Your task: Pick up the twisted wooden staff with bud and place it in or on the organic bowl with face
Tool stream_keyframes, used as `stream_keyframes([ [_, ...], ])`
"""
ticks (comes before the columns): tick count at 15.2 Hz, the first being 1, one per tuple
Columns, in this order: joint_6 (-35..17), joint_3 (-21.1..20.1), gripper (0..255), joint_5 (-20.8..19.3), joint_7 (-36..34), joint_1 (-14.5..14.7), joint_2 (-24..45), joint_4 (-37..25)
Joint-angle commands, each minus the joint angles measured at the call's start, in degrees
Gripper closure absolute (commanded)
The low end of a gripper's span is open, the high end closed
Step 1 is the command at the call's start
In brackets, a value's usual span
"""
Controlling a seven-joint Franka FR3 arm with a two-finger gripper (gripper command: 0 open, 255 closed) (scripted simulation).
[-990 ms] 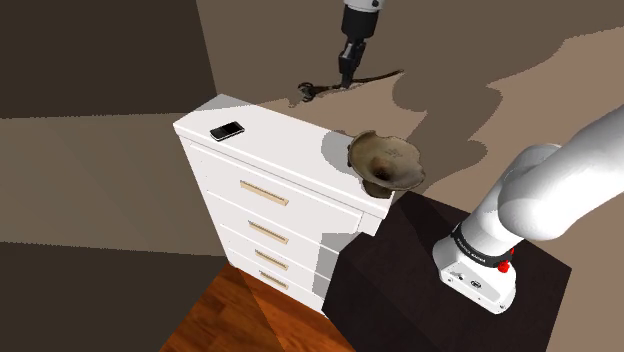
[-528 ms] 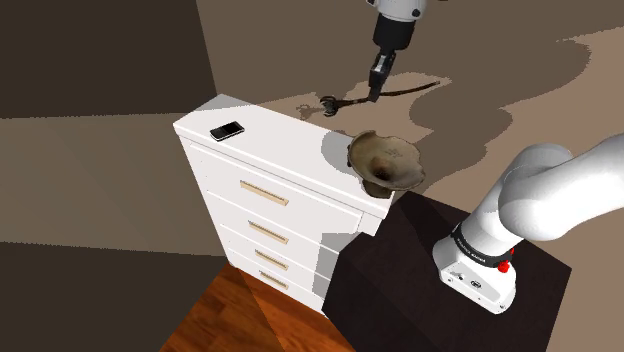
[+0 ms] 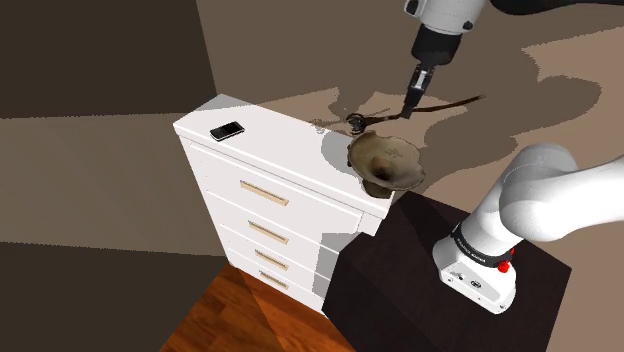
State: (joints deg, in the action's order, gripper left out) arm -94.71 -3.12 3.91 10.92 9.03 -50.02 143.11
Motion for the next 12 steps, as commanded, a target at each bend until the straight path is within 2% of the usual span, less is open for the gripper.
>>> stream_keyframes([
  [1, -0.60, -0.23, 255, 0.21, -0.20, 0.14, -1.01, 1.64],
  [12, -8.64, -0.64, 255, 0.66, 0.06, 0.33, -1.91, 10.58],
])
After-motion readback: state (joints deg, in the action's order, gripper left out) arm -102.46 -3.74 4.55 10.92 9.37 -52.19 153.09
